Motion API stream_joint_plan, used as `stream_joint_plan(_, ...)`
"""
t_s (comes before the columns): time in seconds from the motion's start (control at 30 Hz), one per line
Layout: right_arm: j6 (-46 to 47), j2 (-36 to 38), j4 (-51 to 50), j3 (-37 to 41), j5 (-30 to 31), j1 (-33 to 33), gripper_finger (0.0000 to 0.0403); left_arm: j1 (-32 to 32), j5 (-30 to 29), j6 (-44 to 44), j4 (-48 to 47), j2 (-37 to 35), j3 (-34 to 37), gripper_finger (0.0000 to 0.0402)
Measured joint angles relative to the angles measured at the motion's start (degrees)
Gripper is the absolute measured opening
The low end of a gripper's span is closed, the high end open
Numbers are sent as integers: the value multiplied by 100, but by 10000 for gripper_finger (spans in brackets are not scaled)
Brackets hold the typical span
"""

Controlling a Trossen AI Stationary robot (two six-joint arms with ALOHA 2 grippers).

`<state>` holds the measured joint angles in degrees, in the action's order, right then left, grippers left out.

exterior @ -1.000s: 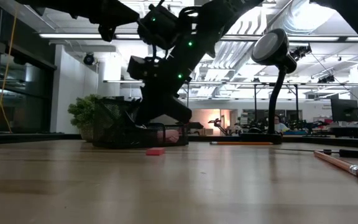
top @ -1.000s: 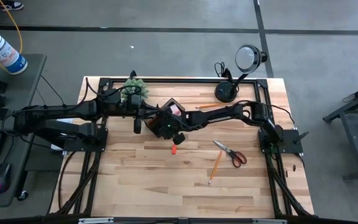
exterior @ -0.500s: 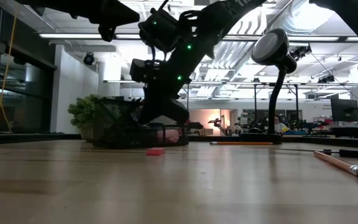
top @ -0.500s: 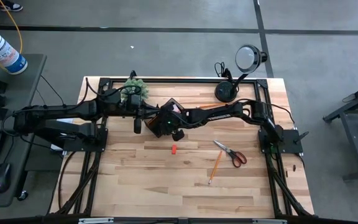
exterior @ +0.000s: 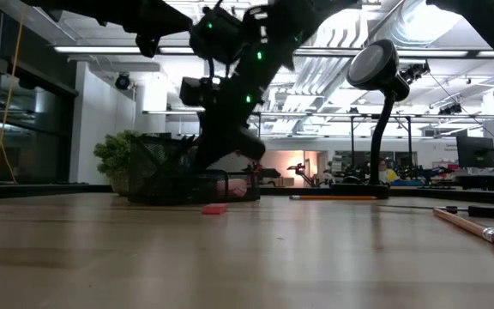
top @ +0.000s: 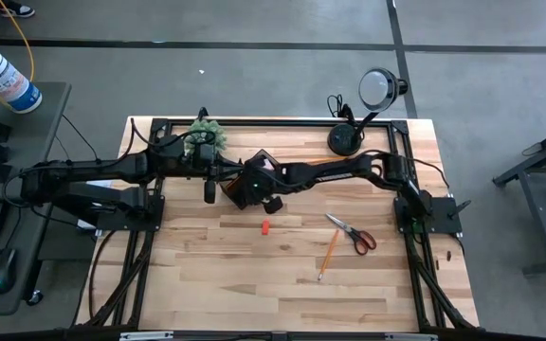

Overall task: Pick and place office supplies into organizer
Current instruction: Put the orange eraser into the black desk organizer

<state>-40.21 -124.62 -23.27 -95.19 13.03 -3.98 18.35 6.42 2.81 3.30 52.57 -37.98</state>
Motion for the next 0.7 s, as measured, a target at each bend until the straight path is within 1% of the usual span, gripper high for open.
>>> stream_joint_plan(0.13,522,0,-1069,-687,-935,21,48,0,0,0,1,1,0,14)
stream_joint_plan(0.2,999,7,-1505,-999,-1228,22,42,0,-1,-4,38,-8,-3,14)
stream_joint_plan(0.33,2311,7,-2263,-1406,-1485,13,30,7,-22,-21,62,-15,-11,14)
stream_joint_plan(0.4,2996,7,-2545,-1482,-1492,15,26,4,16,-139,38,-13,-11,14)
stream_joint_plan(0.47,3707,7,-2891,-1489,-1513,23,22,4,147,-237,-43,8,1,14)
stream_joint_plan(0.53,4298,7,-3410,-1489,-1669,64,18,0,304,-247,-109,13,11,14)
stream_joint_plan(0.6,4602,9,-3929,-1469,-1839,113,15,-2,489,-251,-163,1,5,14)
stream_joint_plan(0.7,4670,26,-4675,-1467,-1759,288,6,-2,746,-249,-399,7,4,14)
